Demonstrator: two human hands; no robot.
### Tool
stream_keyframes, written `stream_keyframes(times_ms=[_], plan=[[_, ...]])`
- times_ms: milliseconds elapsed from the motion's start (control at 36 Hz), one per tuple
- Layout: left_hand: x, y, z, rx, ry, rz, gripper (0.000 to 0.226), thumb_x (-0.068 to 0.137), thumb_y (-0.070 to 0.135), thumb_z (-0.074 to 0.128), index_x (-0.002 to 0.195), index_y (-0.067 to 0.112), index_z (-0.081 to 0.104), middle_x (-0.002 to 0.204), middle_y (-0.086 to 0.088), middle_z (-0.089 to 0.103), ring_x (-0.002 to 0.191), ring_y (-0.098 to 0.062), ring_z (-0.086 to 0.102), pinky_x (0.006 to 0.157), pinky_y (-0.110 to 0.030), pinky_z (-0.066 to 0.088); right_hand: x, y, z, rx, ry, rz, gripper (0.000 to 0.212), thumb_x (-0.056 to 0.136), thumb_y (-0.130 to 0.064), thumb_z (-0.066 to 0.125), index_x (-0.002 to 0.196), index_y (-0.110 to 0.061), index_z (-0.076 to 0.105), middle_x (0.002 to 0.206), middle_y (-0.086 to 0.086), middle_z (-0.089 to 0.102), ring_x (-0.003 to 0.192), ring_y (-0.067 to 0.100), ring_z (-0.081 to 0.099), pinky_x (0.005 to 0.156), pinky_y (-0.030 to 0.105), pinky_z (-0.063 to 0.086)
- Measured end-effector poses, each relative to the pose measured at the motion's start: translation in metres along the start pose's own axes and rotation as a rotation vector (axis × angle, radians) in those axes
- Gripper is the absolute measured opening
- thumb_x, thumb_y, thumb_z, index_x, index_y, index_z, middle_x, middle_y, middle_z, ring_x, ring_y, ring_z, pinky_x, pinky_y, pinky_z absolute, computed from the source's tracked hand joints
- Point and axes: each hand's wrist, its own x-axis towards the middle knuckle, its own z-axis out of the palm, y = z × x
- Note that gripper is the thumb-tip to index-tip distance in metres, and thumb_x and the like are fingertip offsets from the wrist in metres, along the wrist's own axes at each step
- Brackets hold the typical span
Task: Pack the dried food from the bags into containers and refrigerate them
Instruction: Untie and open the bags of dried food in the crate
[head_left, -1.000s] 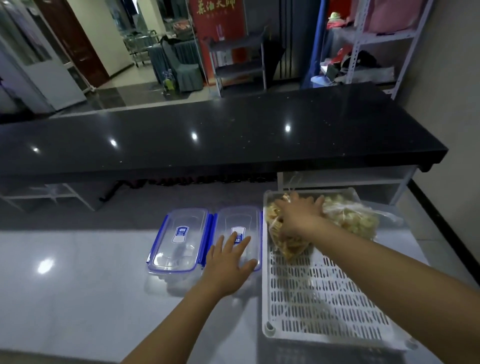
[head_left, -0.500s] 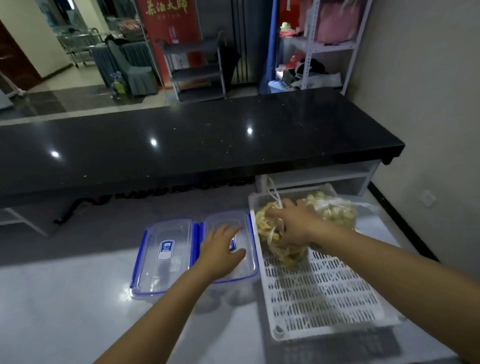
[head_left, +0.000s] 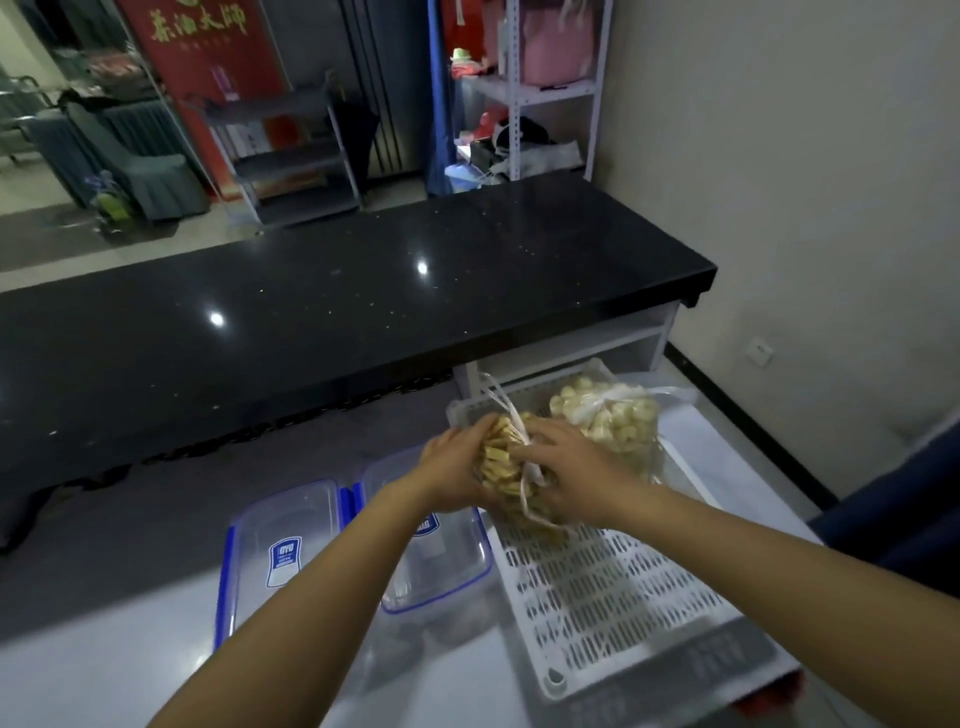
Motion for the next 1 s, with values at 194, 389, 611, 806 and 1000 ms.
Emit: stream_keyframes(times_ms=[194, 389, 611, 806, 1000], plan=[[0.011, 0.0, 0.002, -0.088, 0.059, 0.027, 0.093, 0.066, 0.028, 0.09, 0.144, 0.029, 0.039, 0.132, 0.003, 0.059, 0.121, -0.023, 0.057, 0.103, -0.045, 0.048, -0.005, 0.002, -0.002, 0.103, 0.096, -0.002, 0.049, 0.087, -0.014, 0.069, 0.135, -0.024, 0.061, 0.149, 0.004, 0.044, 0.141, 0.02, 0.032, 0.109, 0.021, 0.02], [0.007, 0.005, 0.007, -0.144, 0.107, 0.041, 0.088, 0.063, 0.032, 0.092, 0.139, 0.027, 0.048, 0.126, 0.001, 0.058, 0.112, -0.019, 0.06, 0.095, -0.039, 0.053, -0.015, 0.0, -0.019, 0.134, 0.07, -0.026, 0.048, 0.085, -0.009, 0.069, 0.131, -0.02, 0.064, 0.145, 0.003, 0.047, 0.137, 0.02, 0.037, 0.115, 0.035, 0.032], [-0.044, 0.051, 0.03, -0.172, 0.229, 0.029, 0.093, 0.054, 0.052, 0.082, 0.139, 0.04, 0.046, 0.123, 0.012, 0.055, 0.11, -0.015, 0.057, 0.092, -0.039, 0.051, -0.074, 0.016, -0.039, 0.153, 0.059, -0.14, 0.047, 0.087, -0.016, 0.074, 0.132, -0.025, 0.063, 0.145, -0.001, 0.049, 0.138, 0.015, 0.038, 0.115, 0.041, 0.035], [-0.067, 0.08, 0.091, 0.05, 0.127, -0.013, 0.098, 0.078, 0.065, 0.068, 0.157, 0.037, 0.016, 0.152, 0.011, 0.037, 0.145, -0.018, 0.028, 0.122, -0.043, 0.009, -0.127, 0.039, -0.024, 0.095, -0.051, -0.067, 0.053, 0.091, -0.035, 0.066, 0.142, -0.035, 0.051, 0.16, -0.011, 0.031, 0.152, 0.012, 0.012, 0.123, 0.048, 0.016], [-0.076, 0.074, 0.103, -0.009, 0.076, 0.012, 0.095, 0.086, 0.064, 0.062, 0.155, 0.046, 0.0, 0.166, 0.015, 0.01, 0.154, -0.017, -0.001, 0.125, -0.04, 0.002, -0.153, 0.047, -0.001, 0.531, -0.032, 0.087, 0.046, 0.098, -0.037, 0.045, 0.142, -0.048, 0.042, 0.158, -0.027, 0.021, 0.148, -0.008, 0.005, 0.122, 0.033, 0.013]])
